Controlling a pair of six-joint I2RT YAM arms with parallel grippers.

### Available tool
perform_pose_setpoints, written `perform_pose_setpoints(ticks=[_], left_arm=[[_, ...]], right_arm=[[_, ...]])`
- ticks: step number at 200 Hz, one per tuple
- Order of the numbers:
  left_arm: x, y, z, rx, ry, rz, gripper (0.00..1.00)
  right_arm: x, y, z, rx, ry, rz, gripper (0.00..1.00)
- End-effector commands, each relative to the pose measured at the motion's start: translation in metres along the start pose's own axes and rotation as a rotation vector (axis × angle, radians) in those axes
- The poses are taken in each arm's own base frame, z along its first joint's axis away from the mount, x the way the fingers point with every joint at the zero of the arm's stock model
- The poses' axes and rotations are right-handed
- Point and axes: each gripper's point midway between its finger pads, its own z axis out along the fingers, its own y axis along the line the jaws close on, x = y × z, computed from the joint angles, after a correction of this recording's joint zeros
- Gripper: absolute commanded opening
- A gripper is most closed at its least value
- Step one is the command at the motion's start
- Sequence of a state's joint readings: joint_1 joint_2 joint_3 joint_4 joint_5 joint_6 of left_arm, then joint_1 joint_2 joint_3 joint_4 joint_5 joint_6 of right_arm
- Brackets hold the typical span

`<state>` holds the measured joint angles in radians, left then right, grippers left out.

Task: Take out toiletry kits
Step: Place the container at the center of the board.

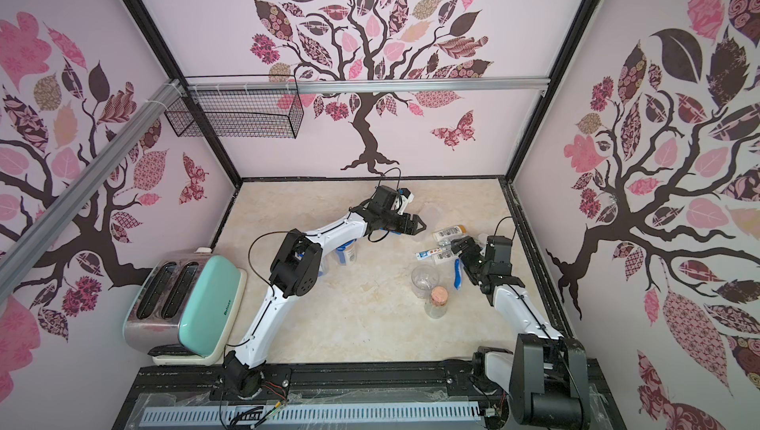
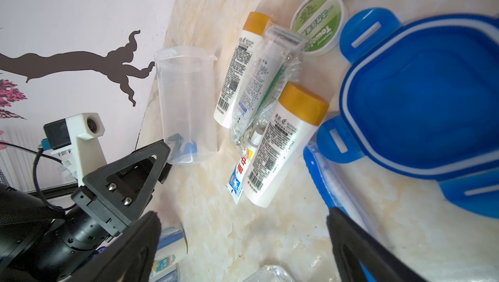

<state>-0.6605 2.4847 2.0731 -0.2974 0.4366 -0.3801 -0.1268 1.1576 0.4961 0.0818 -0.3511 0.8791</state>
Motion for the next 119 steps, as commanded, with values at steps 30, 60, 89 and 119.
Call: perform_pose_setpoints(ticks=[30,60,89,119], left_arm=[[-0.005,0.002,-0.01,-0.038,-0.01,0.039,0.87],[-0.033,-0.023,-0.052,-0.051,-0.101,0.095,0.87],[-0.057,-0.055,-0.109,-0.057,-0.194,0.136,0.86],[-0.072,-0.091,-0.173,-0.033,-0.29,0.15,0.86]], right_arm=[[0.0,0.0,0.001,-0.005,0.006,0.006,0.99],[-0.002,0.006,0.0,-0.02,0.007,-0.034,0.99],[-0.006,0.02,-0.008,-0.053,-0.004,-0.125,1.0],[-0.012,0.038,-0.021,-0.106,-0.039,-0.198,0.99]])
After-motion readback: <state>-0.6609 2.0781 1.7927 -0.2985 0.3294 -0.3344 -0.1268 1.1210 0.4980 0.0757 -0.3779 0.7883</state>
